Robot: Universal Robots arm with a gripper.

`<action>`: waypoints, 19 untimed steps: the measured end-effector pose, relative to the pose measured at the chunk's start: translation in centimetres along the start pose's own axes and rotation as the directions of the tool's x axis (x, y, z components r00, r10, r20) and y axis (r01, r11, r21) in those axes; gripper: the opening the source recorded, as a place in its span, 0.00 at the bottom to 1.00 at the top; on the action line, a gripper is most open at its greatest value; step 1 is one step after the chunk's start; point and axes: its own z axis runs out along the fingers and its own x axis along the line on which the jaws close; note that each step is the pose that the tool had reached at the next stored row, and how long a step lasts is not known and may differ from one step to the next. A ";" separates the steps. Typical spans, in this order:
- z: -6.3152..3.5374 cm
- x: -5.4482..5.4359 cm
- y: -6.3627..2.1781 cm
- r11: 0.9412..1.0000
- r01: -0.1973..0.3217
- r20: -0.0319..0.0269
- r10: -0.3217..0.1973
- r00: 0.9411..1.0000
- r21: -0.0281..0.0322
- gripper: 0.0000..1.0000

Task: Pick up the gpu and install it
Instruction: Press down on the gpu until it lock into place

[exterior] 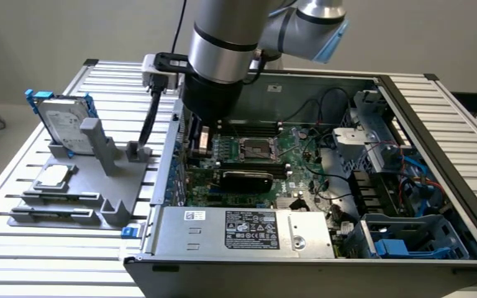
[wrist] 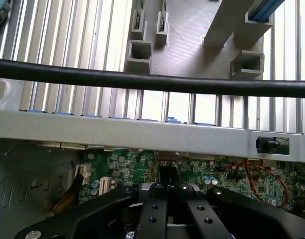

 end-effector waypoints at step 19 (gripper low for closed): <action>-0.16 -0.3 0.42 1.000 -0.005 -0.007 0.005 1.000 -0.002 0.11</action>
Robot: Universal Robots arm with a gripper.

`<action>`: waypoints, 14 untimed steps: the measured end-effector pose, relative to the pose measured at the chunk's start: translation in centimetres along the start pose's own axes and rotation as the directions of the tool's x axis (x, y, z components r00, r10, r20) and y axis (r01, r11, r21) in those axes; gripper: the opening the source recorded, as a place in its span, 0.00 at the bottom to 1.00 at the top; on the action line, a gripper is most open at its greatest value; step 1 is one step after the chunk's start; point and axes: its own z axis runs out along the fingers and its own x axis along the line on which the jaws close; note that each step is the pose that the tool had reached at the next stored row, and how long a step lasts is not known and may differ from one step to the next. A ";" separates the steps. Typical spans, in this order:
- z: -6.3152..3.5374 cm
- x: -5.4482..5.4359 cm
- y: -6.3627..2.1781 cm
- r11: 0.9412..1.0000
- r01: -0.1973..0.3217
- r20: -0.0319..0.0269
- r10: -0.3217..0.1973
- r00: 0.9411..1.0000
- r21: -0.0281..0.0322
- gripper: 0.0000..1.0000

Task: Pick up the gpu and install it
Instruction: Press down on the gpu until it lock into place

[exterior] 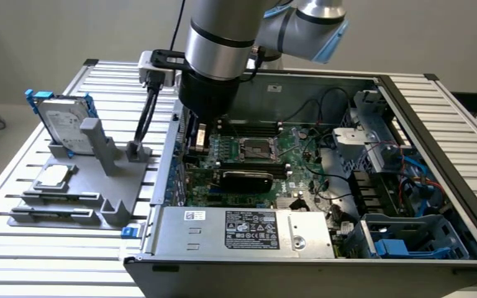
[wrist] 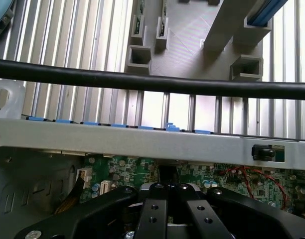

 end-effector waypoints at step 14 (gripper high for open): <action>-0.28 0.0 0.08 1.000 -0.004 -0.007 0.004 1.000 -0.001 0.11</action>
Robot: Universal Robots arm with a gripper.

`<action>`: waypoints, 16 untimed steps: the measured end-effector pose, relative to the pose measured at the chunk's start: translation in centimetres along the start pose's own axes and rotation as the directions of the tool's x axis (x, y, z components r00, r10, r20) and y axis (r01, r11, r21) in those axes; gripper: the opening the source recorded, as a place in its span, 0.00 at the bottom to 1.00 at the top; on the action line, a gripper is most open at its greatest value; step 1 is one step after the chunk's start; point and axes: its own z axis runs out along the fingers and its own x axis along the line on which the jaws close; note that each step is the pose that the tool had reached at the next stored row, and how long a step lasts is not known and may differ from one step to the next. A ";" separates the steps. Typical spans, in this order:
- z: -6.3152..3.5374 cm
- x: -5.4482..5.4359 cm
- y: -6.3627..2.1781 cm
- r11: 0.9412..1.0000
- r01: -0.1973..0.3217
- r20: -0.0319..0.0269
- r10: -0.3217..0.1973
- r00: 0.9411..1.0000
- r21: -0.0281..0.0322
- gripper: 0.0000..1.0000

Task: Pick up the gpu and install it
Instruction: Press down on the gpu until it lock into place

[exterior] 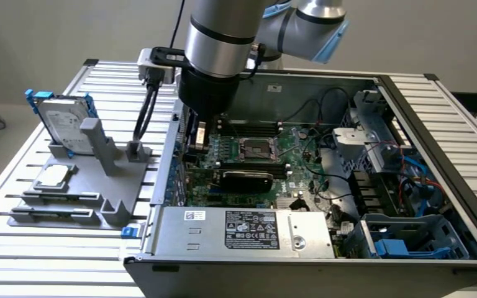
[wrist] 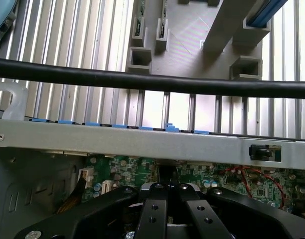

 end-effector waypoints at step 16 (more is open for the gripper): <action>0.01 0.1 0.00 1.000 -0.012 -0.005 0.012 1.000 -0.001 0.11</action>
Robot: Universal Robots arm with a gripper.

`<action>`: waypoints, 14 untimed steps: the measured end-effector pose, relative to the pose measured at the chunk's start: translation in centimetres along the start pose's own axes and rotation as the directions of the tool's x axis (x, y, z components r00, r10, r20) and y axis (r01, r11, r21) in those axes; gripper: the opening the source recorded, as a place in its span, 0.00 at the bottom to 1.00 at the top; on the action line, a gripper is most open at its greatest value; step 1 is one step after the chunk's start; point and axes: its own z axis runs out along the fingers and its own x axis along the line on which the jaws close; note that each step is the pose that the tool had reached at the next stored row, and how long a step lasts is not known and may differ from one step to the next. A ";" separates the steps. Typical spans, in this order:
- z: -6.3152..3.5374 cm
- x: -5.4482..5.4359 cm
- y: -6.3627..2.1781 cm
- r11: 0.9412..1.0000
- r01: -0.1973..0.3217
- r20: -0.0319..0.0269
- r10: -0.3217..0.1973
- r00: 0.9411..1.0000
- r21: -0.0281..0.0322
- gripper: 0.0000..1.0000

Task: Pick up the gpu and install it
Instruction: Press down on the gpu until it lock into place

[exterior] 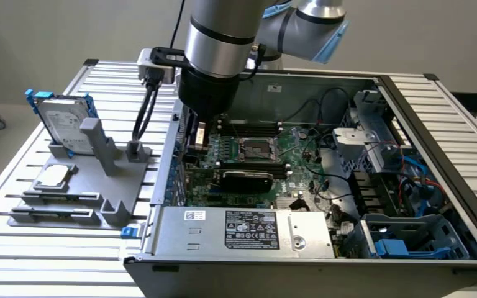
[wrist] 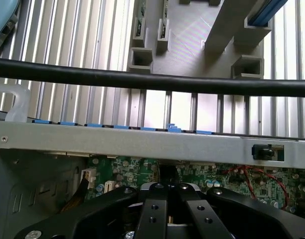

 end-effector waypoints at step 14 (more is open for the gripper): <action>-0.14 0.0 0.04 0.999 -0.049 0.012 0.049 0.999 -0.006 0.11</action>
